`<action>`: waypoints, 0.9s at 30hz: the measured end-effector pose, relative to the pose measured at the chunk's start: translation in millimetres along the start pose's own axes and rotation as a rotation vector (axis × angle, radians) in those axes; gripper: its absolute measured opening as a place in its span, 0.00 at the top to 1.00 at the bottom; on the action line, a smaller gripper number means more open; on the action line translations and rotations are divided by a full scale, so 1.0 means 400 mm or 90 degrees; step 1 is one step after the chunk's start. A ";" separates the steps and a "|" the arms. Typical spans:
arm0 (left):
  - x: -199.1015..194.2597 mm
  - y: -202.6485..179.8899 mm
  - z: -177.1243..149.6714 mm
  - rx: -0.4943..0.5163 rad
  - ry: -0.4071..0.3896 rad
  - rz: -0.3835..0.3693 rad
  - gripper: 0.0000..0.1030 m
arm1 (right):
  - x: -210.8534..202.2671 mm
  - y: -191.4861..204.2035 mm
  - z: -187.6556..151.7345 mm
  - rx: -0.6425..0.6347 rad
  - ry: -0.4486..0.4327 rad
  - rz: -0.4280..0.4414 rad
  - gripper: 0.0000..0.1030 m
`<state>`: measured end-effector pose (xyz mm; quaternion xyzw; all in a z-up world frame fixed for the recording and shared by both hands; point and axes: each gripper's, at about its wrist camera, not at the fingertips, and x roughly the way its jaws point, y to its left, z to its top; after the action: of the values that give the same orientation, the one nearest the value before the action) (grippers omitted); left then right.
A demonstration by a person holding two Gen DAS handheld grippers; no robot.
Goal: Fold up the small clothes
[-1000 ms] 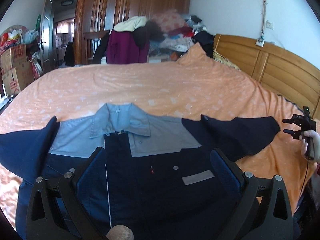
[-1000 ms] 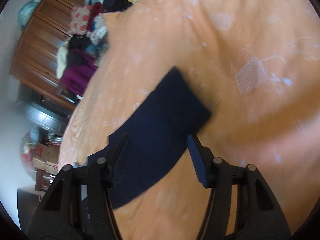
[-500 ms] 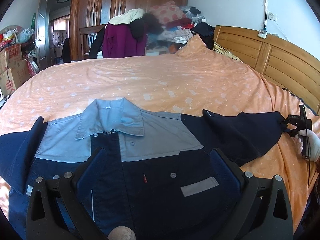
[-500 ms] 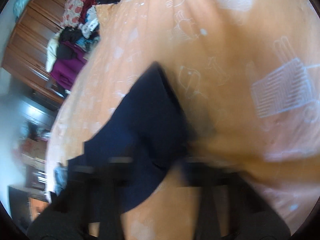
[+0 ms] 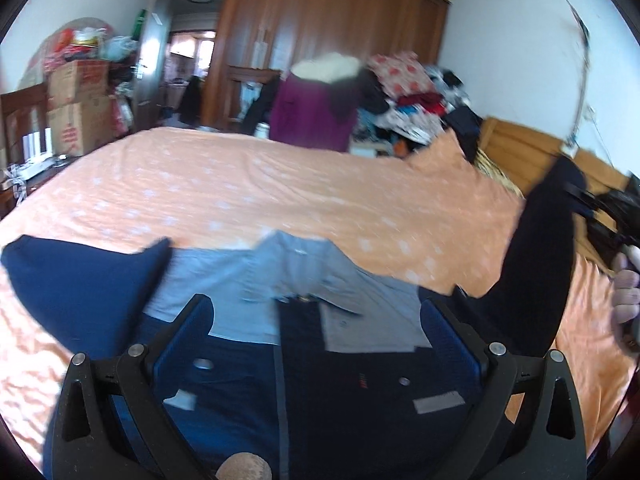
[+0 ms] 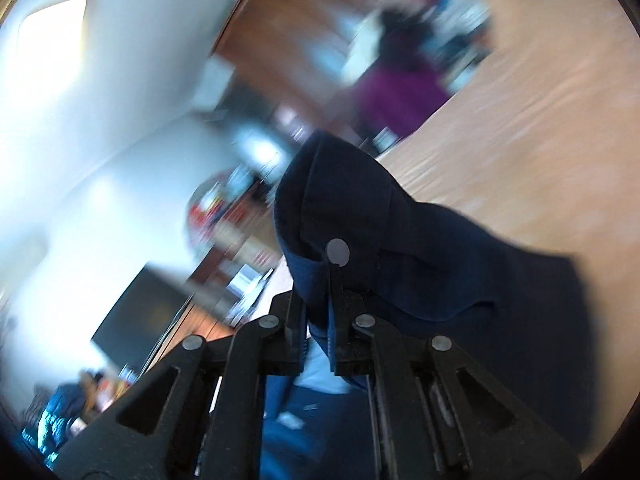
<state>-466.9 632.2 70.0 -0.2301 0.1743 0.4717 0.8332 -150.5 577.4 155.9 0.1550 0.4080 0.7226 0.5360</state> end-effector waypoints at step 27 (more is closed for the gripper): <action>0.414 0.213 -0.110 -0.120 0.300 -0.068 0.39 | -0.079 -0.219 -0.481 0.064 0.224 -0.224 0.47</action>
<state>-462.0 763.2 -69.5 -0.4192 0.3061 0.3747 0.7682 -209.0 475.7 -22.7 -0.0203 0.5513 0.6129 0.5657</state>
